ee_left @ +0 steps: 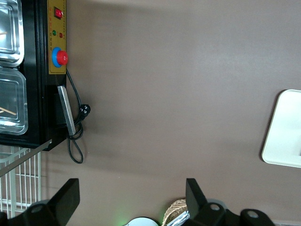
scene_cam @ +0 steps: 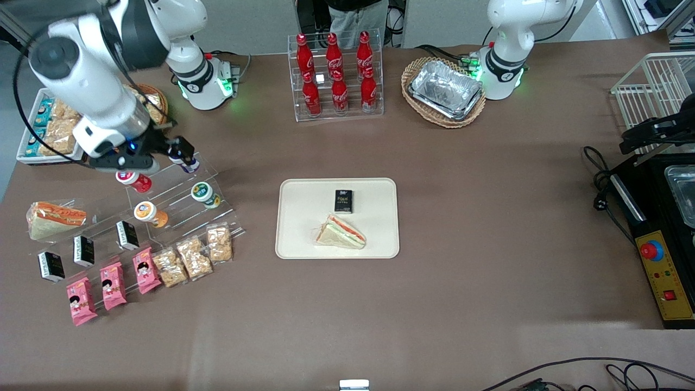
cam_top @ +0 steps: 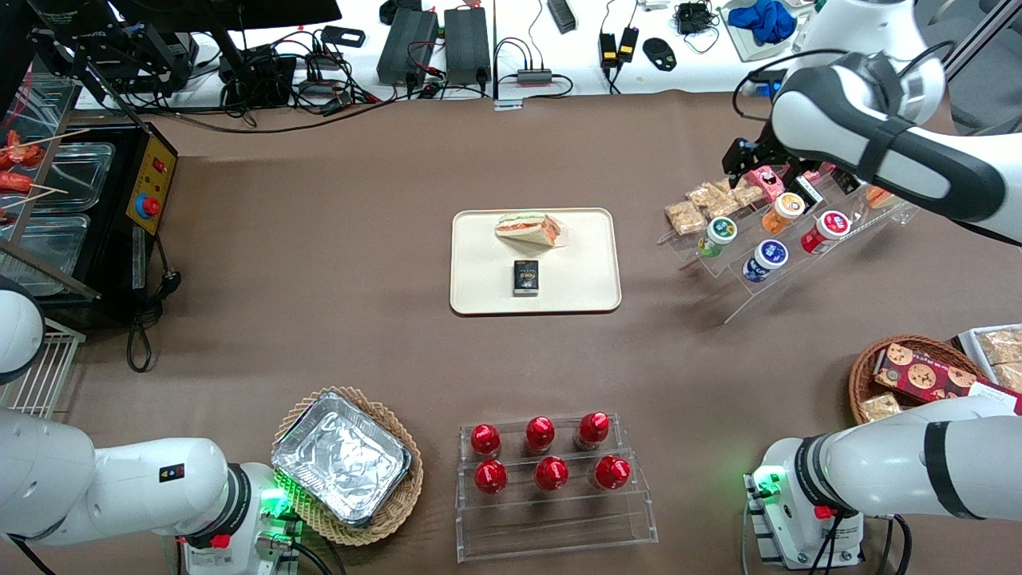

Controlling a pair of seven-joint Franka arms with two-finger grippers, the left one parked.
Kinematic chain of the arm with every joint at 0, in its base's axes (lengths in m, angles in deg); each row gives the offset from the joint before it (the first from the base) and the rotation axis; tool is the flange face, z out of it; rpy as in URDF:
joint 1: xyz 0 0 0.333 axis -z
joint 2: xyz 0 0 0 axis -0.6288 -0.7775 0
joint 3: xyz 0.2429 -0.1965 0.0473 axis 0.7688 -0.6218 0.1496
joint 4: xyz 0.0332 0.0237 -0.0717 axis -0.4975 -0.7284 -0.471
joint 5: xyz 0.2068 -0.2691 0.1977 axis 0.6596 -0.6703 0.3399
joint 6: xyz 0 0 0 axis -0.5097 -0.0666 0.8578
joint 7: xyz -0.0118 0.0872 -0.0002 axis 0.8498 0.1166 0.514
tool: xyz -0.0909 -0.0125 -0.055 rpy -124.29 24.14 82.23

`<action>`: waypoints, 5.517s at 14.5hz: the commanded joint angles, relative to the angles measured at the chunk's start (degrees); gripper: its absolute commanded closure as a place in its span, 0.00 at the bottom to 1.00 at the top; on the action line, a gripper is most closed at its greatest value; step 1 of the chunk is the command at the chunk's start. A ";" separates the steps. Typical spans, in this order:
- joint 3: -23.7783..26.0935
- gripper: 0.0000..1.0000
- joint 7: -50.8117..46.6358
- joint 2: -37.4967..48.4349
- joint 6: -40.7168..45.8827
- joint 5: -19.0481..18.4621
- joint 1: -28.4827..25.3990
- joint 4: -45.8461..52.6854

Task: Place green gum on tray
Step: 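Lower the right gripper and grasp the green-labelled gum bottle, then lift the green gum bottle and carry it over the cream tray, then lower the gum bottle onto the tray and open the right gripper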

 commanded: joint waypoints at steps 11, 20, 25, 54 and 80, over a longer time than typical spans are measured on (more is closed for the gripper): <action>0.33 0.00 -3.64 -8.18 -26.48 1.12 0.52 -14.20; 0.50 0.02 -4.62 -12.48 -29.91 1.12 0.43 -14.37; 0.50 0.26 -4.62 -12.84 -30.00 1.04 0.34 -14.37; 0.77 0.50 -19.47 -16.69 3.07 2.18 -18.11 20.87; 0.77 0.00 -25.19 -40.52 -31.49 2.97 -23.83 11.29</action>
